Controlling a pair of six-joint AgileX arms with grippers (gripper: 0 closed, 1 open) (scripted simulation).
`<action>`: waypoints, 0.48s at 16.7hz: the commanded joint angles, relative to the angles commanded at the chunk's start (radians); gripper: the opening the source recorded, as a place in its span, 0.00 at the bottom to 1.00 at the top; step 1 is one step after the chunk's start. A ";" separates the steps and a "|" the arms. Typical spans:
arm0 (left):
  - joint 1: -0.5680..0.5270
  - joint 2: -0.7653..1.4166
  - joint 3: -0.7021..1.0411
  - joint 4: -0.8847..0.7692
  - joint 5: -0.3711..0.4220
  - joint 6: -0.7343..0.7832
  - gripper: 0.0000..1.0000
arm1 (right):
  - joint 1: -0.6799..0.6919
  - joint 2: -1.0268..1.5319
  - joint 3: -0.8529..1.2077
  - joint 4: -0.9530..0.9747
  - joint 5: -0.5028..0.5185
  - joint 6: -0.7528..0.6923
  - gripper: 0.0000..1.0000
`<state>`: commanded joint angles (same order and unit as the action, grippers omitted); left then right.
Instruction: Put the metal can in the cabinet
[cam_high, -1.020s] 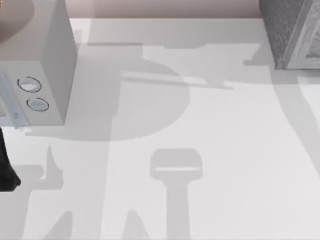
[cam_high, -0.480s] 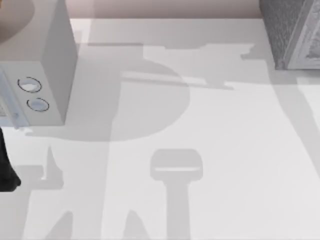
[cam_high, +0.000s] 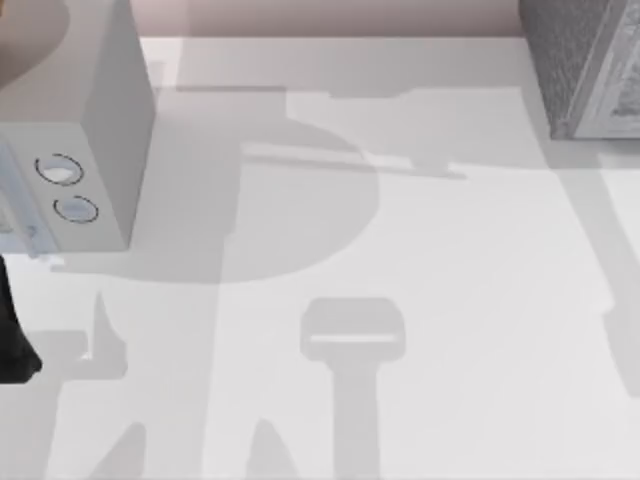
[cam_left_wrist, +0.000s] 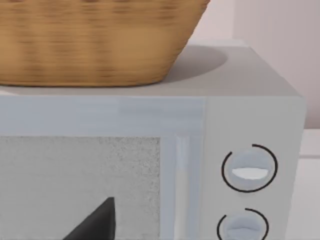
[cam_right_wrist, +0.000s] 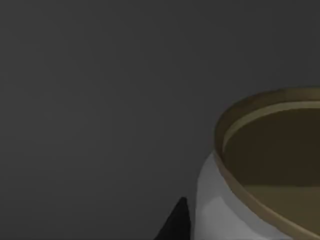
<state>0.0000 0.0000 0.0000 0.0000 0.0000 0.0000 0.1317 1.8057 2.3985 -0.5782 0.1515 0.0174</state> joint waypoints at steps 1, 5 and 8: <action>0.000 0.000 0.000 0.000 0.000 0.000 1.00 | -0.006 0.052 0.070 -0.018 -0.005 0.000 0.00; 0.000 0.000 0.000 0.000 0.000 0.000 1.00 | -0.026 0.222 0.292 -0.080 -0.021 0.000 0.00; 0.000 0.000 0.000 0.000 0.000 0.000 1.00 | -0.034 0.282 0.368 -0.102 -0.029 0.000 0.00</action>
<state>0.0000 0.0000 0.0000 0.0000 0.0000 0.0000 0.0978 2.0877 2.7664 -0.6797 0.1230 0.0178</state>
